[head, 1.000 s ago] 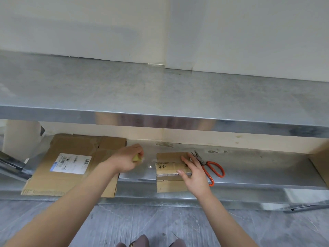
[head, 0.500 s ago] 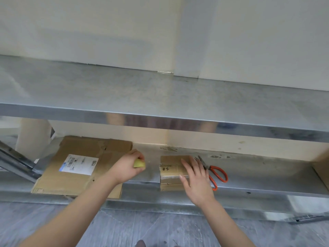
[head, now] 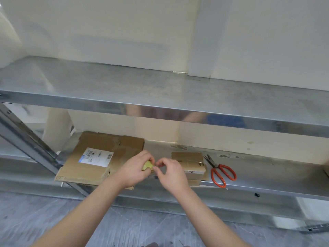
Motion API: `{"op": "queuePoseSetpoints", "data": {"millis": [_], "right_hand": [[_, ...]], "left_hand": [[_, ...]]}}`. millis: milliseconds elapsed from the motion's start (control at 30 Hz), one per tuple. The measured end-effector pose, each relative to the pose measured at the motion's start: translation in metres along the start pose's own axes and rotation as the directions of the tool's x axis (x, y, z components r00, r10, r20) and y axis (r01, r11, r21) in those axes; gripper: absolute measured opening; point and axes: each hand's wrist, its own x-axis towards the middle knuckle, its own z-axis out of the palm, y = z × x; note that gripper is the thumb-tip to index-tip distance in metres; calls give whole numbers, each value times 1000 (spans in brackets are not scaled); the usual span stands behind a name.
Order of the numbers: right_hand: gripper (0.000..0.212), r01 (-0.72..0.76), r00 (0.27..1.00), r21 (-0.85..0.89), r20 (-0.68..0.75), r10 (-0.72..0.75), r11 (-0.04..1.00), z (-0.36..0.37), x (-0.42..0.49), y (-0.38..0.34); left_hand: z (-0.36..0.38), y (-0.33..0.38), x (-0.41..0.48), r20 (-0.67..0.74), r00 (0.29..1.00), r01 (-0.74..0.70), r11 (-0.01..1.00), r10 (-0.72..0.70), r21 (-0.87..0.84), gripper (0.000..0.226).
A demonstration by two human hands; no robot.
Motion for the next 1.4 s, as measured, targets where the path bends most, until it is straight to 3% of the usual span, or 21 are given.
{"op": "queuePoseSetpoints", "data": {"millis": [133, 267, 467, 633, 767, 867, 967, 1167, 1300, 1400], "right_hand": [[11, -14, 1000, 68, -7, 14, 998, 8, 2, -9], [11, -16, 1000, 111, 14, 14, 994, 16, 4, -16], [15, 27, 1000, 93, -15, -26, 995, 37, 0, -27], [13, -105, 992, 184, -50, 116, 977, 51, 15, -22], [14, -108, 985, 186, -113, 131, 977, 65, 23, -24], [16, -165, 966, 229, -159, 204, 959, 79, 25, -19], [17, -329, 928, 278, -82, 363, 903, 92, 35, -12], [24, -469, 882, -45, 27, 471, 882, 119, 55, 11], [31, -423, 893, -241, 53, 447, 874, 125, 61, 23], [32, -416, 891, -291, 56, 450, 861, 129, 65, 23]], "left_hand": [[-3, -15, -10, 8, 1000, 30, 999, -30, -16, 19], [-7, -36, -18, 3, 996, 84, 996, -84, -43, 52], [-14, -65, -15, -37, 992, 123, 992, -122, 21, 64], [-6, -81, -2, -72, 996, 70, 975, -56, 209, 63], [5, -92, 10, -162, 986, 82, 973, -48, 214, 58], [10, -101, 23, -134, 991, 52, 970, -20, 238, 59], [18, -113, 26, -58, 997, 69, 957, -55, 282, 62], [42, -134, 22, 60, 978, 182, 962, -198, 203, 69], [47, -143, 20, 79, 984, 142, 975, -158, 172, 70], [46, -145, 18, 98, 990, 88, 990, -99, 111, 74]]}}
